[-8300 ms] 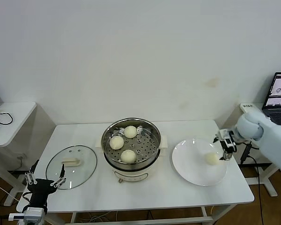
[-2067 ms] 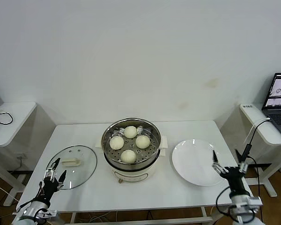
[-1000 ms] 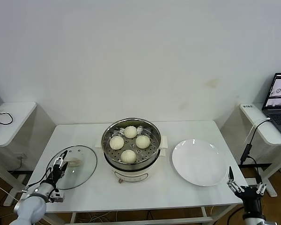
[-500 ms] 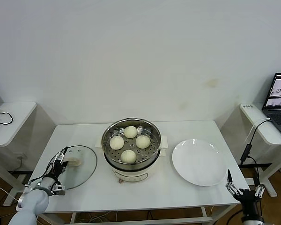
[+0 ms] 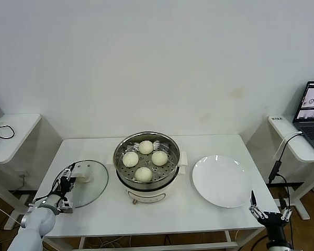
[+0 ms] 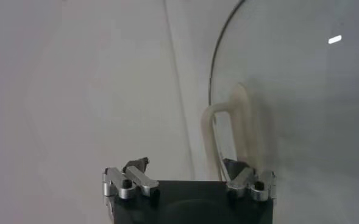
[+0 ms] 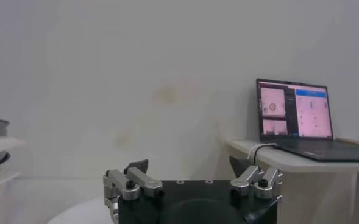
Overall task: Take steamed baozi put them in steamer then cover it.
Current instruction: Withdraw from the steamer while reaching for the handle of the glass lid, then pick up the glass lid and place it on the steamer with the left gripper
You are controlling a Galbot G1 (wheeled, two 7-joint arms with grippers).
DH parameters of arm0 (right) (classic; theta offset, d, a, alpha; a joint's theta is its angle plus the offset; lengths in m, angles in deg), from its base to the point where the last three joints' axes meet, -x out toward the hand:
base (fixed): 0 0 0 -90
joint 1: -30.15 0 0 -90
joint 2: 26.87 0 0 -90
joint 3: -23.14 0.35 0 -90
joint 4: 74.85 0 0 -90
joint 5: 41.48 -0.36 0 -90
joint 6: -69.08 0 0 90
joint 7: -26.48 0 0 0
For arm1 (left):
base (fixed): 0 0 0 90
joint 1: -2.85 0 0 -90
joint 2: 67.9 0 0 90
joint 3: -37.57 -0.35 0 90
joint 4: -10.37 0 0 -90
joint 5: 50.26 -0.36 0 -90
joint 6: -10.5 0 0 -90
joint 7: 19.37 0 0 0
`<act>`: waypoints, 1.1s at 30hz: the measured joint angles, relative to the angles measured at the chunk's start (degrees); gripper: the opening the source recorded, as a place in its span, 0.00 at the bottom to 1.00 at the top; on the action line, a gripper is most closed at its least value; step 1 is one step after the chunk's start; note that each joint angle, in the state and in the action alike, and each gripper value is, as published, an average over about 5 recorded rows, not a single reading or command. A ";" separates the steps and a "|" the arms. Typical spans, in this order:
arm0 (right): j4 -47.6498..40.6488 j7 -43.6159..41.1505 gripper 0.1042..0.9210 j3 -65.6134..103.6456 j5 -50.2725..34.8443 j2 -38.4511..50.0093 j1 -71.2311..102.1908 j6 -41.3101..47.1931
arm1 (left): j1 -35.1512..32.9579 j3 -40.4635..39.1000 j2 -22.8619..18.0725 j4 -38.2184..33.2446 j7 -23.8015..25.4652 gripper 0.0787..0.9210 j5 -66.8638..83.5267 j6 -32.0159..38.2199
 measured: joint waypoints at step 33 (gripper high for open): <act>0.08 -0.65 0.88 -0.74 0.93 -0.51 0.59 -0.25 | -3.60 2.50 -1.97 -3.40 -3.36 0.08 6.59 -0.35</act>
